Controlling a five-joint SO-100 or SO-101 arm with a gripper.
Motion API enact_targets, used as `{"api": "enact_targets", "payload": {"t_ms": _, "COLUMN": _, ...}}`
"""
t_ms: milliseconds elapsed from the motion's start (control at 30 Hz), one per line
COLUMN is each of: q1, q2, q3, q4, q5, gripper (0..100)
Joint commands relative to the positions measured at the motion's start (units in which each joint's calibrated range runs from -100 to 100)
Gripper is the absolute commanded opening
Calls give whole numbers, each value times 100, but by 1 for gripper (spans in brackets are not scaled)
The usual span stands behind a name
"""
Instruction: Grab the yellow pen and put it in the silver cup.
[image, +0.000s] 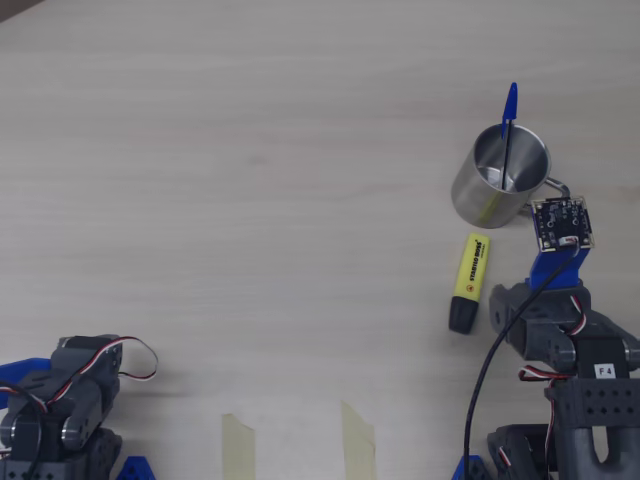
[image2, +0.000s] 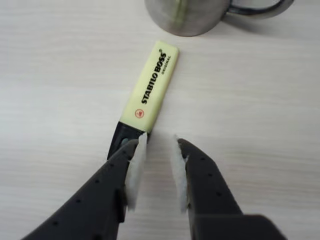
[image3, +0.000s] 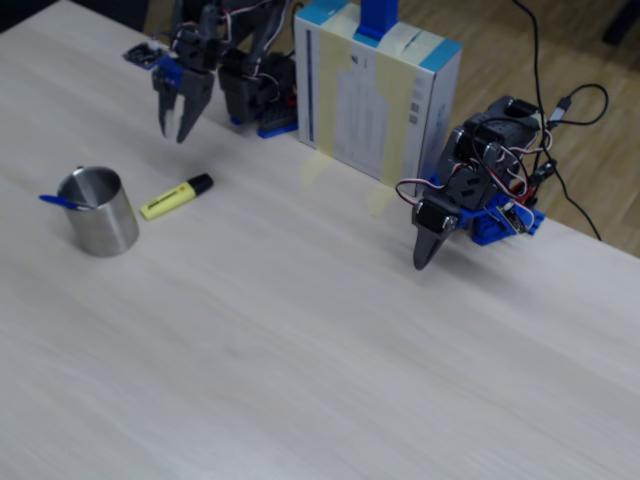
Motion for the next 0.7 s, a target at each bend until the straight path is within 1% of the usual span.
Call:
{"api": "enact_targets", "payload": {"t_ms": 0, "q1": -44, "q2": 333, "q3": -346, "q4": -341, "q5": -112, "gripper": 10}}
{"api": "enact_targets", "payload": {"t_ms": 233, "q1": -359, "q2": 856, "q3": -355, "q4": -994, "q5": -473, "gripper": 10}}
{"api": "enact_targets", "payload": {"t_ms": 667, "q1": -828, "q2": 1470, "q3": -346, "q4": -1766, "q5": -995, "gripper": 11}}
